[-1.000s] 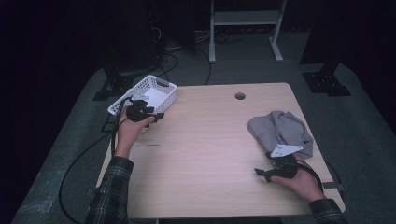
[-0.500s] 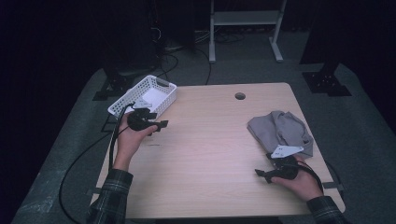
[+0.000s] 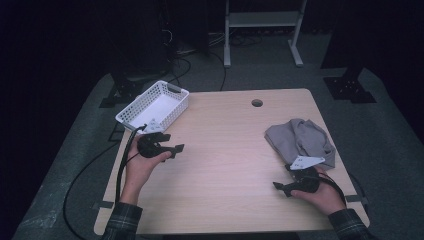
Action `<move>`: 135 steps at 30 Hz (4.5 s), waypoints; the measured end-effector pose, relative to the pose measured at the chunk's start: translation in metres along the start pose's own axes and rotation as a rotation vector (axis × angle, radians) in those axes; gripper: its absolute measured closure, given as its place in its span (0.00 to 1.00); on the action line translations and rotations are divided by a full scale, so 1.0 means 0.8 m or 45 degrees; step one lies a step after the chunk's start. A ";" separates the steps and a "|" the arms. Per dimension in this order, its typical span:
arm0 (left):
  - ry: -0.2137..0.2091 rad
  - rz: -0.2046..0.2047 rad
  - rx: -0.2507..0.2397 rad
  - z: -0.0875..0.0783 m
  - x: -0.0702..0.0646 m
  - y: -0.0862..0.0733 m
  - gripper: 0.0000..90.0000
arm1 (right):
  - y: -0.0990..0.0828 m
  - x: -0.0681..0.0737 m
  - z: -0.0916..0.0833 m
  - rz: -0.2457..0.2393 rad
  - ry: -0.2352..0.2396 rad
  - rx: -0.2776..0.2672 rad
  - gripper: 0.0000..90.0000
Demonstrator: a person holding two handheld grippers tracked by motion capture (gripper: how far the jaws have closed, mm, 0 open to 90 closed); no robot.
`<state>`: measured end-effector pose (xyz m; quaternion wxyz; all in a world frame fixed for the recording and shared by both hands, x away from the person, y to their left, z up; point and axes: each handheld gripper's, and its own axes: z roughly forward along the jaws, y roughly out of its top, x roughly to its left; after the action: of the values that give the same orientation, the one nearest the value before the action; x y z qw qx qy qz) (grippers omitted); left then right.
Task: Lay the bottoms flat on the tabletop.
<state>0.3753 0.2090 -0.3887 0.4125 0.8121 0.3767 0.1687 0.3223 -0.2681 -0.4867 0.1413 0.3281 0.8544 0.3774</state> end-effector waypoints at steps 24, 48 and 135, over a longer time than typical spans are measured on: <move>0.013 -0.012 0.110 -0.006 -0.033 -0.082 0.28 | 0.001 0.000 0.001 -0.006 0.007 0.006 0.15; 0.014 0.087 0.227 0.026 -0.045 -0.119 0.12 | 0.001 0.000 0.001 -0.005 0.005 0.008 0.14; -0.041 0.124 0.163 0.030 -0.039 -0.129 0.00 | 0.042 -0.129 -0.044 0.175 -0.260 -0.013 0.48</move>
<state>0.3204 0.2115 -0.4842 0.3569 0.8568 0.3402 0.1510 0.3974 -0.3395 -0.4385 0.2029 0.4219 0.8091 0.3553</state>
